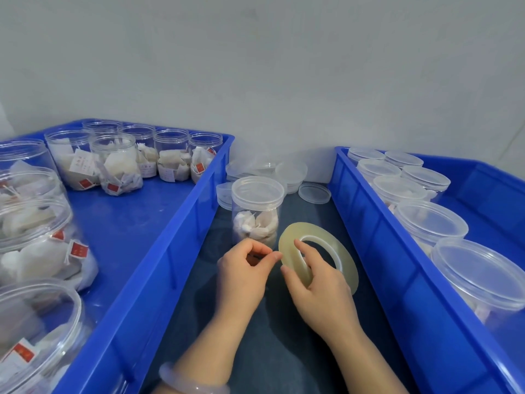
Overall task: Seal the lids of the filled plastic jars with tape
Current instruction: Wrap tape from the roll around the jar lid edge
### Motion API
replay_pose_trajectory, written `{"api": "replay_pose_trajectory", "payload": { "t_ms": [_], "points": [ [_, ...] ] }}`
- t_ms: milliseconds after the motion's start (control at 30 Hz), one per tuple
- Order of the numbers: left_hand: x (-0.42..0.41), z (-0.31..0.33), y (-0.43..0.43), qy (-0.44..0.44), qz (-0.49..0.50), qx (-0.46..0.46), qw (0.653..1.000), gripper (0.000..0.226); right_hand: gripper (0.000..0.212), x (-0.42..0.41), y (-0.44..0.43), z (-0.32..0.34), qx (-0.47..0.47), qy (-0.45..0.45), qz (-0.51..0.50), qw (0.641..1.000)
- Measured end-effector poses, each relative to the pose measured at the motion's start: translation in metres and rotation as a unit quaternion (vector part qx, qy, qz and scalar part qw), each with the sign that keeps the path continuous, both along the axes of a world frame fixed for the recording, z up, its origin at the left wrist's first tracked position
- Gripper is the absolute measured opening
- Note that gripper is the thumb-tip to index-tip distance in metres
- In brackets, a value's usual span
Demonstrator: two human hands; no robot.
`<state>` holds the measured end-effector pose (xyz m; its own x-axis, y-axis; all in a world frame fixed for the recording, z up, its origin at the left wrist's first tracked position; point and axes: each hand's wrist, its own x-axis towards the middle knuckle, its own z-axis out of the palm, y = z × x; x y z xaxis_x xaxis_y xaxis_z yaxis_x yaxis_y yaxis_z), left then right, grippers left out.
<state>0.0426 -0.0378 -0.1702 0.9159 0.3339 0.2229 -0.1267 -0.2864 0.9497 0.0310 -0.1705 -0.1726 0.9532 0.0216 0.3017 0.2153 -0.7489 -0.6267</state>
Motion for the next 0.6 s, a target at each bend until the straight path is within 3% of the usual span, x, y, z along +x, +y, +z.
{"api": "replay_pose_trajectory", "payload": {
  "t_ms": [200, 433, 600],
  "points": [
    [0.001, 0.0027, 0.0027, 0.024, -0.022, -0.097, 0.995, 0.014, 0.054, -0.0015, 0.0028, 0.0014, -0.022, 0.0, -0.004, 1.0],
    [-0.0004, 0.0061, 0.0014, 0.016, -0.077, -0.102, 0.992, 0.012, 0.049, 0.0035, 0.0045, 0.0007, -0.008, -0.002, -0.024, 1.0],
    [-0.0008, 0.006, 0.0032, -0.001, -0.087, -0.118, 0.989, 0.015, 0.049, 0.0047, 0.0053, 0.0026, -0.052, -0.002, -0.029, 0.998]
  ]
}}
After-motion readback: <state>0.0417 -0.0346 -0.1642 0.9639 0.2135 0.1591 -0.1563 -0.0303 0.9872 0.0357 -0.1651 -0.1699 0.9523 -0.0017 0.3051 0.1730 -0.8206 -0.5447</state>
